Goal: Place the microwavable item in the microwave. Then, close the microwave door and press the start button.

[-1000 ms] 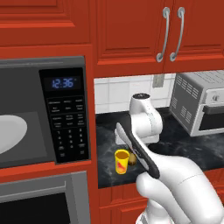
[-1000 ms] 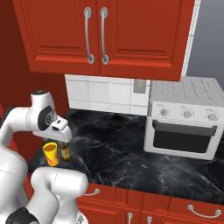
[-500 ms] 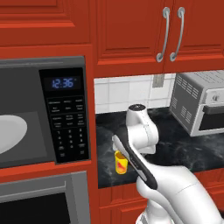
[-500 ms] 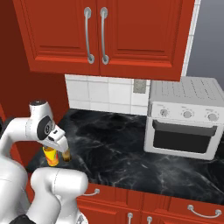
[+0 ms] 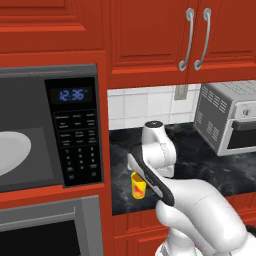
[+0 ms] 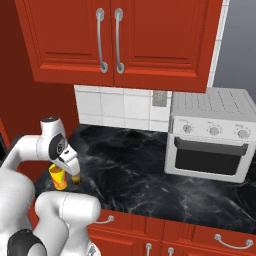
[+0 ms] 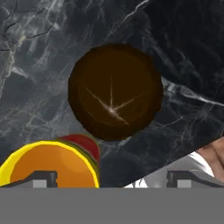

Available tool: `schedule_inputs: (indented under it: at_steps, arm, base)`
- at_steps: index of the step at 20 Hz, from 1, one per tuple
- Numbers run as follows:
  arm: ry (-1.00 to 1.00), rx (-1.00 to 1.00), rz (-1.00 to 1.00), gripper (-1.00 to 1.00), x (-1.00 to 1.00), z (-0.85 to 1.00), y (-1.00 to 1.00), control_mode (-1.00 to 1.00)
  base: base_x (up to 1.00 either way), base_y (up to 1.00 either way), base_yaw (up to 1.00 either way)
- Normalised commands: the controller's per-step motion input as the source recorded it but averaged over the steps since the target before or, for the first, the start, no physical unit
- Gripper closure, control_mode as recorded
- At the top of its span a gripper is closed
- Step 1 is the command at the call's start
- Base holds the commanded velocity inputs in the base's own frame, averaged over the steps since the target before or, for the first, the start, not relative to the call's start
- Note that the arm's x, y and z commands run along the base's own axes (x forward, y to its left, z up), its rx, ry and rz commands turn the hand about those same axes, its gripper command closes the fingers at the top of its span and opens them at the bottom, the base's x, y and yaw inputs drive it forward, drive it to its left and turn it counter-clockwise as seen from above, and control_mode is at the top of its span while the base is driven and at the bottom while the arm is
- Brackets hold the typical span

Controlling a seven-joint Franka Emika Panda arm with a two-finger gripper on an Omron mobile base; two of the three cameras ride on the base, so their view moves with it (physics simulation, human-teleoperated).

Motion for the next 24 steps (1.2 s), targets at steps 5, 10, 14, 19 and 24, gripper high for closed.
schedule_inputs:
  at_steps: [5,10,14,19,24]
  arm:
    - [0.02,0.0,-0.01,-1.0,0.09,-0.26,0.12,-1.0]
    - [0.0,0.0,0.0,-1.0,0.0,-0.28,0.1,-1.0]
    - [0.0,0.0,0.0,1.0,-0.24,-0.38,0.01,-1.0]
    - [-0.05,0.02,0.0,1.0,-0.5,-0.25,0.0,-1.0]
    - [-0.17,0.02,-0.03,1.0,-0.41,0.05,0.0,-1.0]
  base:
    - [0.0,0.0,0.0]
    - [0.0,0.0,0.0]
    - [0.0,0.0,0.0]
    - [0.0,0.0,0.0]
    - [0.0,0.0,0.0]
